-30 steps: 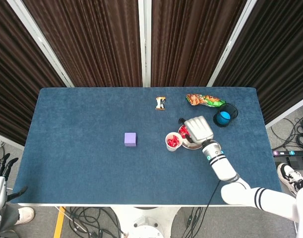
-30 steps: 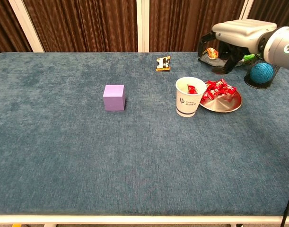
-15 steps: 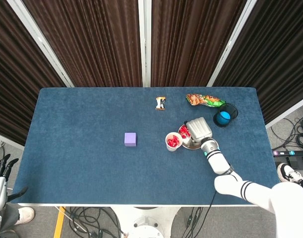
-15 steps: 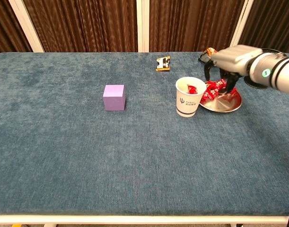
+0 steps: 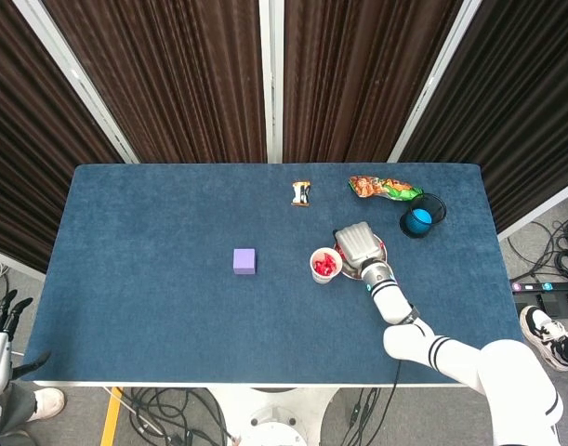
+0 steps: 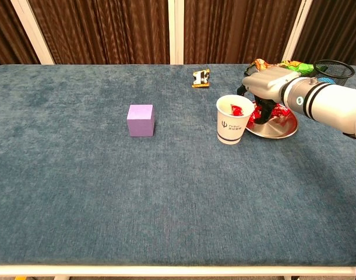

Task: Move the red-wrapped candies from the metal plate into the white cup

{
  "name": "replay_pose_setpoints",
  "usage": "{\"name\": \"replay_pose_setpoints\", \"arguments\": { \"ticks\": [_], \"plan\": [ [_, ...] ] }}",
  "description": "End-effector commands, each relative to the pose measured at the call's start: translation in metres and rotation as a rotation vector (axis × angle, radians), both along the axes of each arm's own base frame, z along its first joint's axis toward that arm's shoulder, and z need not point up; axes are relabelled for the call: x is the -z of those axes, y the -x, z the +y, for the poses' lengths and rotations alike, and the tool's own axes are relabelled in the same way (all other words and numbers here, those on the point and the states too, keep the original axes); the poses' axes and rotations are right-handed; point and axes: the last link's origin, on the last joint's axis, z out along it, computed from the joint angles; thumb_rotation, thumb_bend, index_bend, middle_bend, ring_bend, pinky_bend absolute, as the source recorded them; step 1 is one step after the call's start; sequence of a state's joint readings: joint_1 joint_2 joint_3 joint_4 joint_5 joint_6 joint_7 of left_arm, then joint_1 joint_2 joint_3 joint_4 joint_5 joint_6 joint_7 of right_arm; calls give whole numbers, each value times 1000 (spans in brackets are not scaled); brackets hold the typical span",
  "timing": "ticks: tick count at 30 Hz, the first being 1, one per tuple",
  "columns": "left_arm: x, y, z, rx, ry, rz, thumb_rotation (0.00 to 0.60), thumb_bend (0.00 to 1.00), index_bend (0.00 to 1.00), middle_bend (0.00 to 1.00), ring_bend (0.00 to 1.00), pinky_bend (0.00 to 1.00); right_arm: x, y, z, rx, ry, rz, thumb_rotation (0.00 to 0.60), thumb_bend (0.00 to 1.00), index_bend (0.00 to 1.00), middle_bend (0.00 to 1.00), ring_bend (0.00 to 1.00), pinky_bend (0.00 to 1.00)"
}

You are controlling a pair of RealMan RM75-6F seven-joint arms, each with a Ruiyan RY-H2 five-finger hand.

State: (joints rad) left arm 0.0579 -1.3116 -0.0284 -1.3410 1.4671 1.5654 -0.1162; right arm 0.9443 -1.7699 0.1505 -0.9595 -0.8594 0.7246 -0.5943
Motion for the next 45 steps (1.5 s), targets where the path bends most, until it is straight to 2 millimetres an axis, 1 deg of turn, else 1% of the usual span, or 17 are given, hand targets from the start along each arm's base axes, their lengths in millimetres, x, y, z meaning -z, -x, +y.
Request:
{"name": "replay_pose_setpoints", "arguments": {
  "ticks": [1,11,13,15,18,22,26,30,33,34,36,39,45],
  "plan": [
    [0,1,0,-2,1,-2,600,25,208,146,119,128,1,0,0,3,1,4,600,207,403,1000,962,1000],
    [1,0,0,8,4,-30,600,26,208,146,119,128,5,0,-2,12,2,21,600,213,465,1000,963,1000],
    [0,1,0,7,2,-26,600,25,208,146,119,128,5,1,-2,18,5,16,600,251,500,1000,964,1000],
    [0,1,0,7,1,-28,600,25,208,146,119,128,3,2,-2,22,9,8,600,318,542,1000,965,1000],
    [0,0,0,10,1,-24,600,25,208,146,119,128,-3,2,-2,26,21,-16,600,352,568,1000,966,1000],
    [-1,-2,1,16,1,-19,600,26,208,146,119,128,-20,-3,0,11,46,-90,600,353,576,1000,966,1000],
    [-2,-3,2,20,2,-14,600,26,208,146,119,128,-46,-12,7,-30,79,-171,600,352,577,1000,966,1000],
    [-2,-5,2,20,2,-11,600,25,208,146,119,128,-74,-27,23,-101,86,-251,600,350,566,1000,966,1000],
    [-3,-6,2,22,2,-8,600,26,208,146,119,128,-88,-39,35,-151,77,-297,600,351,559,1000,965,1000],
    [-3,-7,2,23,2,-8,600,26,208,146,119,128,-90,-42,39,-161,68,-305,600,351,559,1000,965,1000],
    [-3,-8,2,25,0,-7,600,25,208,146,119,128,-91,-45,45,-179,50,-310,600,350,556,1000,965,1000],
    [-3,-8,1,25,-1,-7,600,26,208,146,119,128,-86,-47,51,-191,21,-294,600,350,549,1000,965,1000],
    [-3,-5,-2,12,-2,-10,600,25,208,146,119,128,-67,-41,53,-166,-23,-255,600,349,518,1000,963,1000]
  ]
}}
